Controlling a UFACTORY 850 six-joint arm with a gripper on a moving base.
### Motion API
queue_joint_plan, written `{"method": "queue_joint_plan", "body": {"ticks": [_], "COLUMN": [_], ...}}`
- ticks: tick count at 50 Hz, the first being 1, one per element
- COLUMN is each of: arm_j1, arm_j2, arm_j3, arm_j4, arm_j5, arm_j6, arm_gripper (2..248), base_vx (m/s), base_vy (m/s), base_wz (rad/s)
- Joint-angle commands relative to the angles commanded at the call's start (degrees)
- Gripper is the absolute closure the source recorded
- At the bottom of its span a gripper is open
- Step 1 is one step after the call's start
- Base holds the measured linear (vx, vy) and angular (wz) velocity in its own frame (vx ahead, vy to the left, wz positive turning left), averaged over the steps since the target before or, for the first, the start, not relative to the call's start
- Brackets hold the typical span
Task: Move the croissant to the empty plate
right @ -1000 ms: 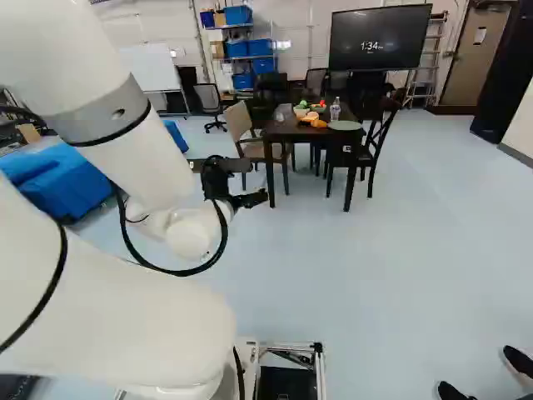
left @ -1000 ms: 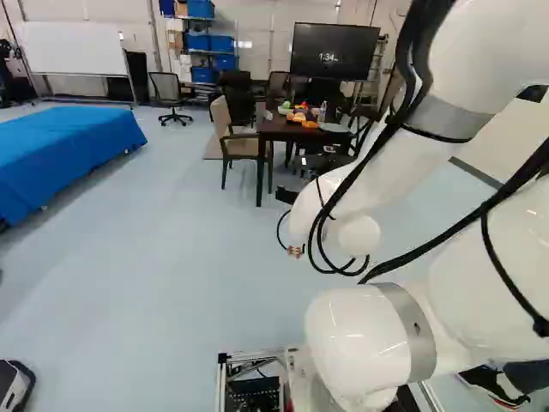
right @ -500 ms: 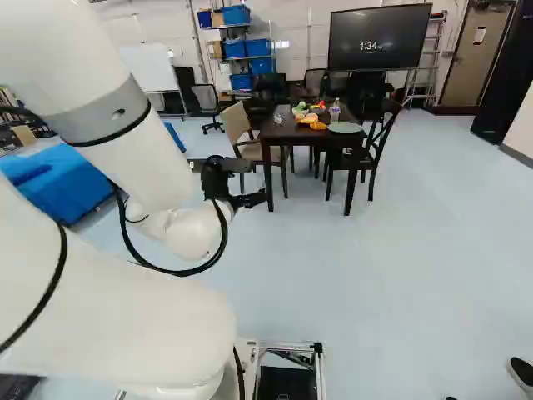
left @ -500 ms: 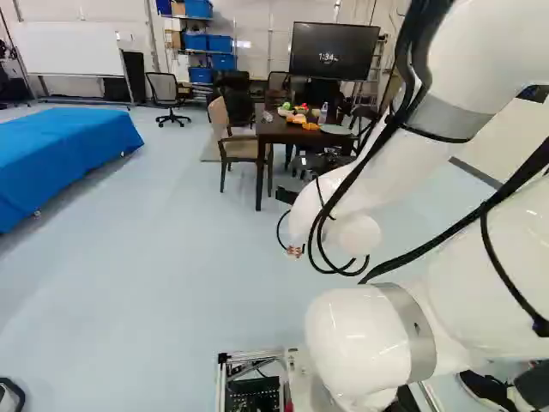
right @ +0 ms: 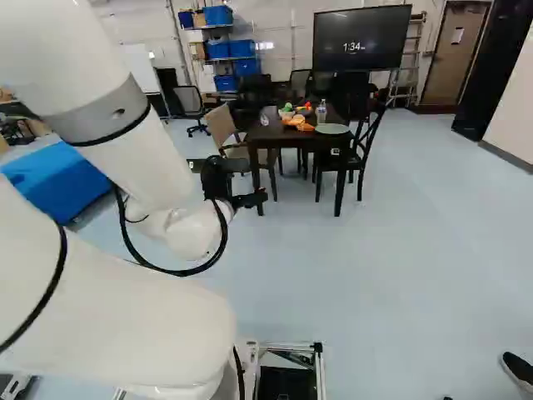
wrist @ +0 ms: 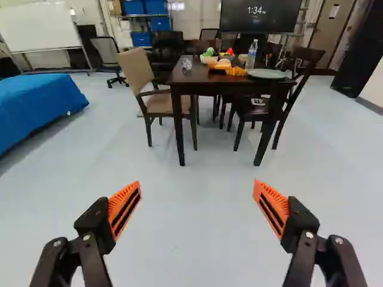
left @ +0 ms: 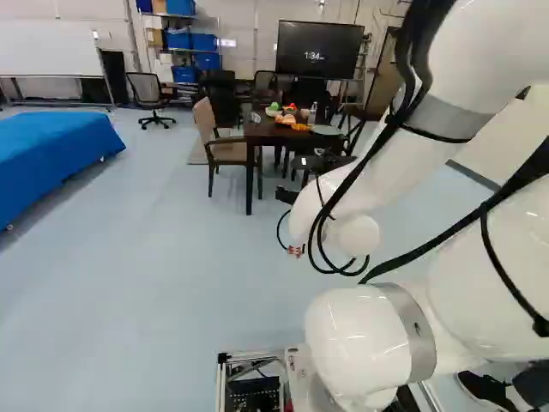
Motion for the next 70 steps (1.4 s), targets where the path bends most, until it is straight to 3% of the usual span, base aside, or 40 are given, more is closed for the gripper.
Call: {"method": "queue_joint_plan", "body": {"ticks": [26, 70], "arm_j1": [0.00, 0.00], "arm_j2": [0.00, 0.00], "arm_j3": [0.00, 0.00], "arm_j4": [0.00, 0.00], "arm_j5": [0.00, 0.00], "arm_j6": [0.00, 0.00], "arm_gripper": [3, 3], "base_vx": [0.123, 0.140], "base_vy": [-0.033, -0.002], "base_wz": [-0.176, -0.026]}}
